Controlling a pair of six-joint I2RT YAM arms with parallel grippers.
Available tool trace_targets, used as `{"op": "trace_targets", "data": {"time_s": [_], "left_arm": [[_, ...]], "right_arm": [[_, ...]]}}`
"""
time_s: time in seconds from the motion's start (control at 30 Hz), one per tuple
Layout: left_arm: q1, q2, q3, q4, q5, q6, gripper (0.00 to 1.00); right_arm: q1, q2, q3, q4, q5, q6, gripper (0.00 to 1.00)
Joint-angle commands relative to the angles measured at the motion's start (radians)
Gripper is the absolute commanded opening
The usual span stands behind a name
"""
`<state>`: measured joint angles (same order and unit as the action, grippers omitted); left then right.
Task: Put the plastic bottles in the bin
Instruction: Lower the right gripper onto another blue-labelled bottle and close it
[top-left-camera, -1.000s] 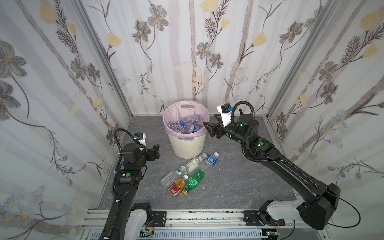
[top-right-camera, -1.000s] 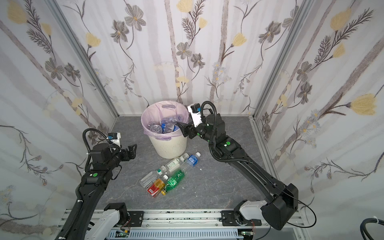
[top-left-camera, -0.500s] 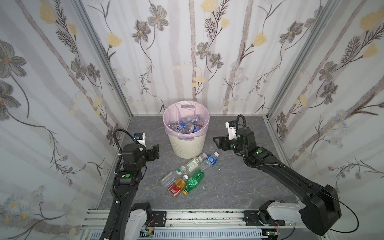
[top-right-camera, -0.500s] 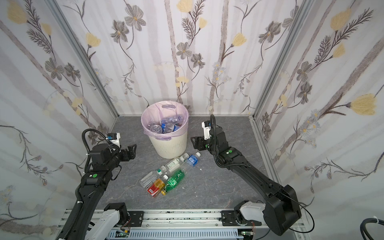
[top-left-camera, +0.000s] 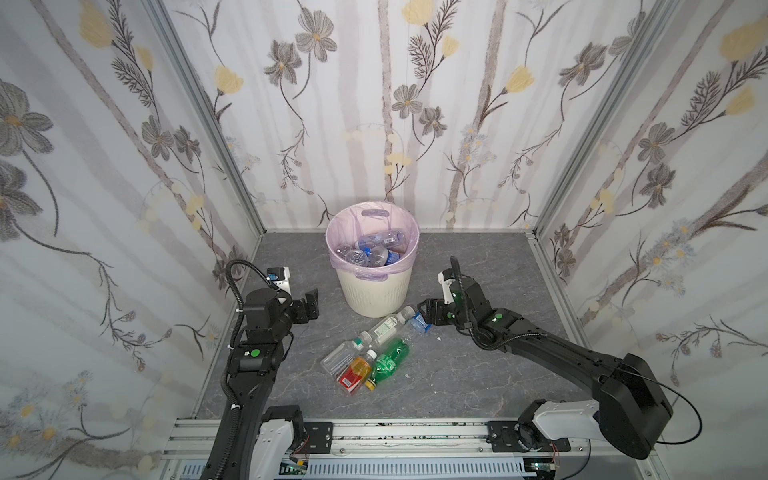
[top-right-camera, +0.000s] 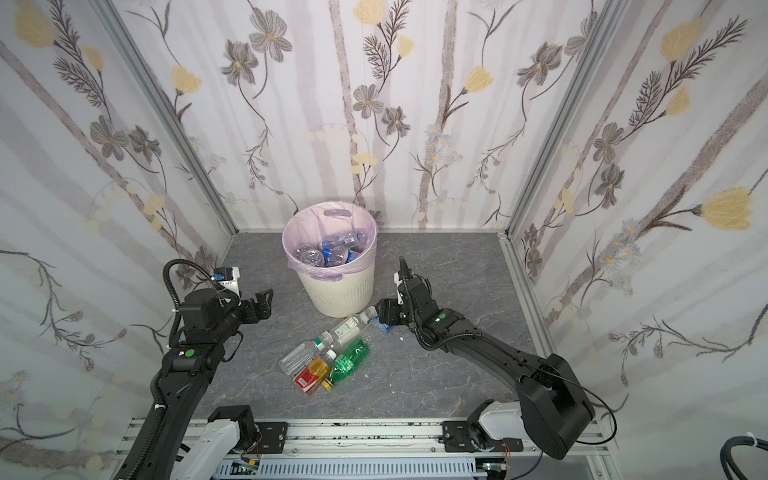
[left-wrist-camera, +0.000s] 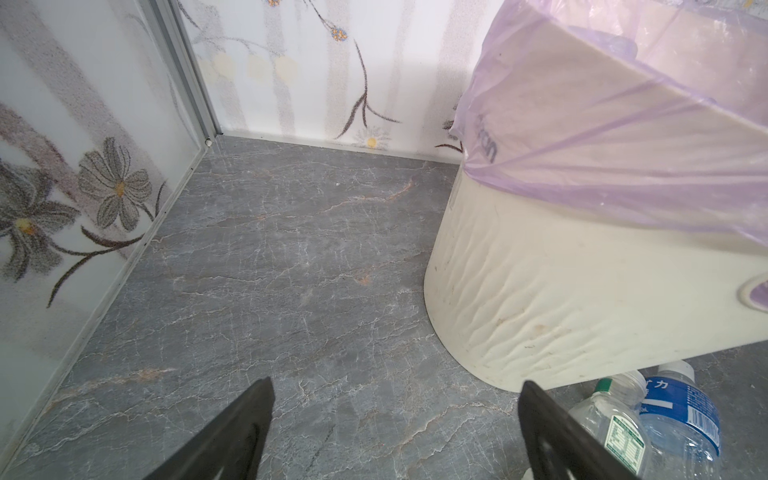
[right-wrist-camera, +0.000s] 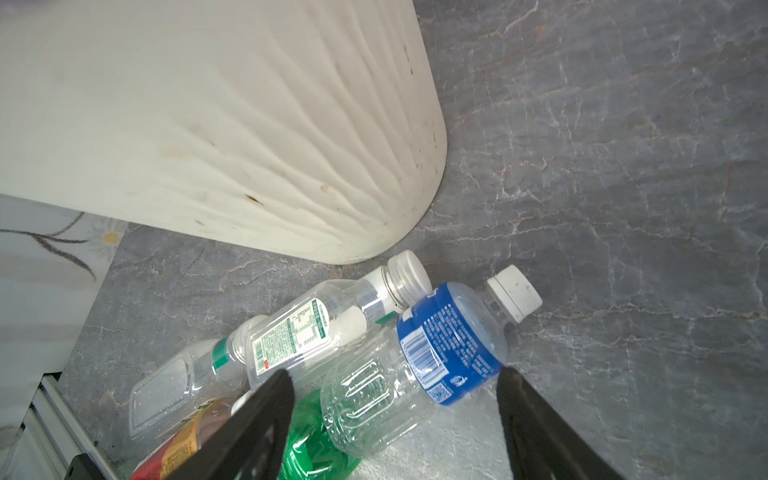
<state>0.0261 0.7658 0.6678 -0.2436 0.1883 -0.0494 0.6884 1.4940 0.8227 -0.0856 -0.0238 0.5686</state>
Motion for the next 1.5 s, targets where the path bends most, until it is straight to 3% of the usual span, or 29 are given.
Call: {"op": "trace_targets", "data": {"time_s": [0.0, 1.03, 1.47], "left_arm": [[0.001, 0.001, -0.002, 0.02, -0.012, -0.001, 0.95], [0.0, -0.005, -0.007, 0.02, -0.026, -0.004, 0.97], [0.001, -0.005, -0.008, 0.021, -0.026, -0.005, 0.97]], "right_arm": [[0.007, 0.022, -0.016, 0.056, 0.02, 0.035, 0.78], [0.025, 0.27, -0.028, 0.18, -0.021, 0.061, 0.79], [0.02, 0.309, -0.012, 0.119, 0.053, -0.022, 0.79]]}}
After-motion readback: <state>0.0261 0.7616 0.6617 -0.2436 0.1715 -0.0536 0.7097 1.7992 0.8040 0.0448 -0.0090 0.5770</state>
